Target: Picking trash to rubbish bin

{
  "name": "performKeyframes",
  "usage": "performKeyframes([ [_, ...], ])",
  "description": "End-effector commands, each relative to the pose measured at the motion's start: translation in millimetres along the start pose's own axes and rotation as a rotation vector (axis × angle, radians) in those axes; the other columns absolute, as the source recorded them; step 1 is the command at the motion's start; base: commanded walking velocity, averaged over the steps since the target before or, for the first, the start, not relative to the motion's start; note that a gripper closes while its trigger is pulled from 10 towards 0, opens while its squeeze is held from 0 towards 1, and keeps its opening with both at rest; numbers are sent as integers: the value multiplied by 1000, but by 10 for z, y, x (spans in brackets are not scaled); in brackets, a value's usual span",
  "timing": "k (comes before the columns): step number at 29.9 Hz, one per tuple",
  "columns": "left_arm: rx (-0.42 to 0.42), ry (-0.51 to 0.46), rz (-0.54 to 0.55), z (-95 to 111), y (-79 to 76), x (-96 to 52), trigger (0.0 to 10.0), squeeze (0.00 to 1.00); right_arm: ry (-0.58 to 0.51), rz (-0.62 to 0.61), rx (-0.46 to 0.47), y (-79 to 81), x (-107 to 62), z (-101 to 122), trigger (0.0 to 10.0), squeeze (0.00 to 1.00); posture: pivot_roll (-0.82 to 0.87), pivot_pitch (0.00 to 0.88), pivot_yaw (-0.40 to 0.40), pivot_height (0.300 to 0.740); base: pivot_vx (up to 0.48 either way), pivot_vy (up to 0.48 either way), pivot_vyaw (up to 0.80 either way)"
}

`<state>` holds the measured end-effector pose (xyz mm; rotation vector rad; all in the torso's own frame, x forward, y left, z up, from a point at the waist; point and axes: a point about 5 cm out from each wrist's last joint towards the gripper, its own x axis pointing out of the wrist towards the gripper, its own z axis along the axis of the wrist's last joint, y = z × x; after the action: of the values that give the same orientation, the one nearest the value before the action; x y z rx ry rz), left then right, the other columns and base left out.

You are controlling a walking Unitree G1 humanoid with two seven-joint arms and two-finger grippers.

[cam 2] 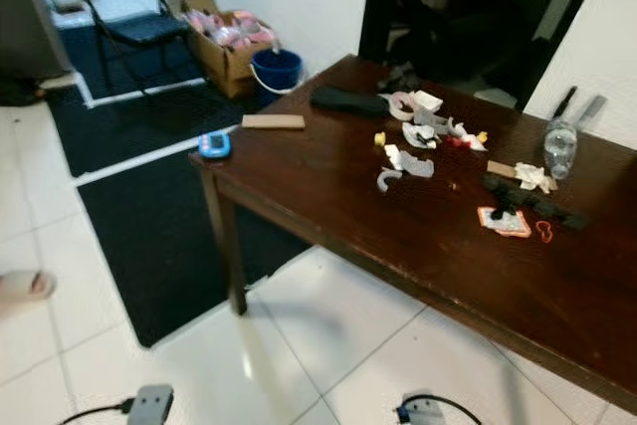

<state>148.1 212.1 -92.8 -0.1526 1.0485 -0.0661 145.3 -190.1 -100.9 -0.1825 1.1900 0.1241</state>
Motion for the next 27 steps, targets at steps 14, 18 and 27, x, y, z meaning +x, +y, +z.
performKeyframes([
  [14, -4, 25, 4, -87, 1, -12, 10000, 0, 71, 76, -9, 219, 7, -166, 10000, 0, 117, 97, -2, 740, 296, 0, -400],
  [18, -15, 25, 16, -91, 9, -13, 10000, 0, 101, 59, -53, 189, 2, -209, 10000, 0, 116, 99, 1, 740, 122, 0, -800],
  [27, -36, 16, 22, -83, 15, -13, 10000, 0, 177, 12, -82, 85, -22, -352, 10000, 0, 114, 102, 2, 740, 0, 0, -800],
])
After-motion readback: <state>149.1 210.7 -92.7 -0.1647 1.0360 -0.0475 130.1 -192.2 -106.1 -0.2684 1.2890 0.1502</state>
